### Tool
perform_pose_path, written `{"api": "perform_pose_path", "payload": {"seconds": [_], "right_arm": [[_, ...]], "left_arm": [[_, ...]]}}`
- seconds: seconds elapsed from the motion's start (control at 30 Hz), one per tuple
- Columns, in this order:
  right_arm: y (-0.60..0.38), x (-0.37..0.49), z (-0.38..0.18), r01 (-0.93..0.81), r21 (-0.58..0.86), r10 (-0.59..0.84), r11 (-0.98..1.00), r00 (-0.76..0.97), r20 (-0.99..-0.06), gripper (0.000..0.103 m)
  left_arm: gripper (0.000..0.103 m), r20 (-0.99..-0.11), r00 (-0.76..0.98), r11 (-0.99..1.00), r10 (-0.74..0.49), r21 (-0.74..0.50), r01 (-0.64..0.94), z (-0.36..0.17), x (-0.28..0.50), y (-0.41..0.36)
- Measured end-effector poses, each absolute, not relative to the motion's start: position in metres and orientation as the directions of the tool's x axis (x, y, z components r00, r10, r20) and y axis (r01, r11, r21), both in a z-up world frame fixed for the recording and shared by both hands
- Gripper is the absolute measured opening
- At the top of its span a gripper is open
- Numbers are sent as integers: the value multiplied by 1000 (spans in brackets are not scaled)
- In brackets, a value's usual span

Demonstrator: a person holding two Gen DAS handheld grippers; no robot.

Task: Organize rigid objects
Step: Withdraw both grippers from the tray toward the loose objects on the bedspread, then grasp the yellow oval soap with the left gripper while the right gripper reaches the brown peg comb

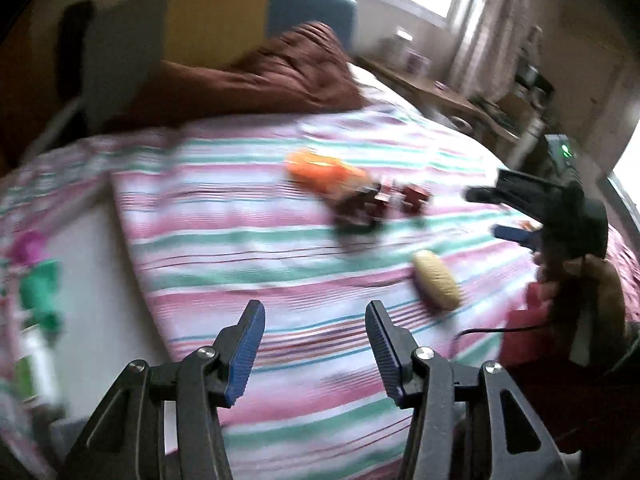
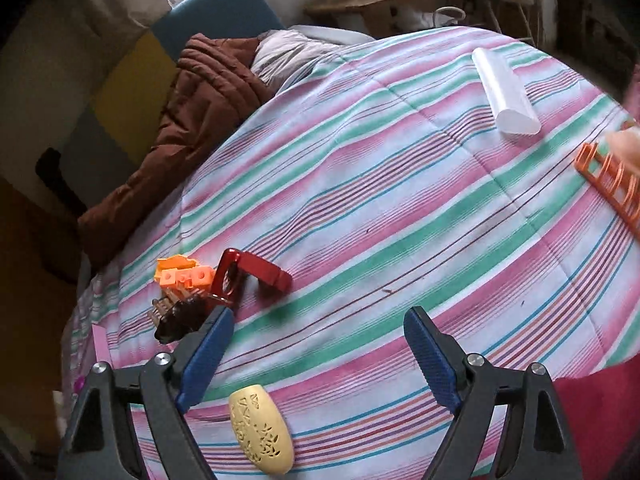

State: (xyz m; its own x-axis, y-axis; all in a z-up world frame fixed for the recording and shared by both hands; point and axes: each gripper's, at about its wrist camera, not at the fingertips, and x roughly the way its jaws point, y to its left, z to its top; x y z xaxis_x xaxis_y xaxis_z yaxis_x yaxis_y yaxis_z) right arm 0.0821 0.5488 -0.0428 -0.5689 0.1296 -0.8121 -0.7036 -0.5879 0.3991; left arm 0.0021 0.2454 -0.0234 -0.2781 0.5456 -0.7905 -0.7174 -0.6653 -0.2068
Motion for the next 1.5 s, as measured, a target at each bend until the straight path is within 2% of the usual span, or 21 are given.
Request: {"api": "perform_pose_path", "payload": {"seconds": [0.17,0.2,0.27,0.47,0.63,0.73,0.8,0.83,0.87,0.9,1.0,1.13,1.27,1.5], "right_arm": [[547,84,-42,-699,403,132,-591,-577,-806,88],[548,85,-42,-701,409,134,-584,-580,-804,88],[550,88,-41,-702,424,132,-571,-589,-797,88],[553,91,-38,-698,446,134,-561,-608,-783,88],[552,90,-36,-690,447,137,-569,-616,-776,88],[552,90,-36,-687,448,132,-571,-616,-777,88],[552,90,-37,-685,448,128,-574,-616,-778,88],[552,89,-37,-684,447,125,-576,-615,-779,88],[551,89,-37,-682,446,124,-579,-614,-779,88],[551,89,-37,-681,444,123,-583,-614,-780,88],[549,88,-38,-676,439,119,-592,-611,-782,88],[544,82,-41,-661,421,95,-622,-597,-797,88],[533,70,-44,-628,382,73,-678,-574,-815,88],[502,50,-49,-531,306,37,-790,-540,-841,88]], "left_arm": [[54,-800,-111,-583,589,-326,-744,-39,2,303],[59,-802,-92,-572,590,-334,-749,-42,3,315],[67,-817,-65,-561,573,-334,-758,-48,4,334],[78,-847,-8,-549,531,-337,-765,-64,11,378],[79,-880,-18,-554,475,-283,-783,-82,16,403],[74,-887,-70,-554,457,-222,-803,-86,21,410],[64,-886,-113,-552,449,-176,-815,-87,26,408],[58,-882,-125,-548,455,-167,-820,-87,27,405],[43,-878,-147,-547,456,-146,-824,-86,29,400],[35,-877,-153,-545,455,-138,-827,-87,28,395],[35,-861,-150,-537,487,-160,-828,-86,23,372],[35,-844,-223,-546,488,-96,-833,-87,29,335],[35,-819,-265,-560,508,-81,-824,-86,37,290],[33,-795,-276,-578,540,-112,-808,-85,39,257]]}}
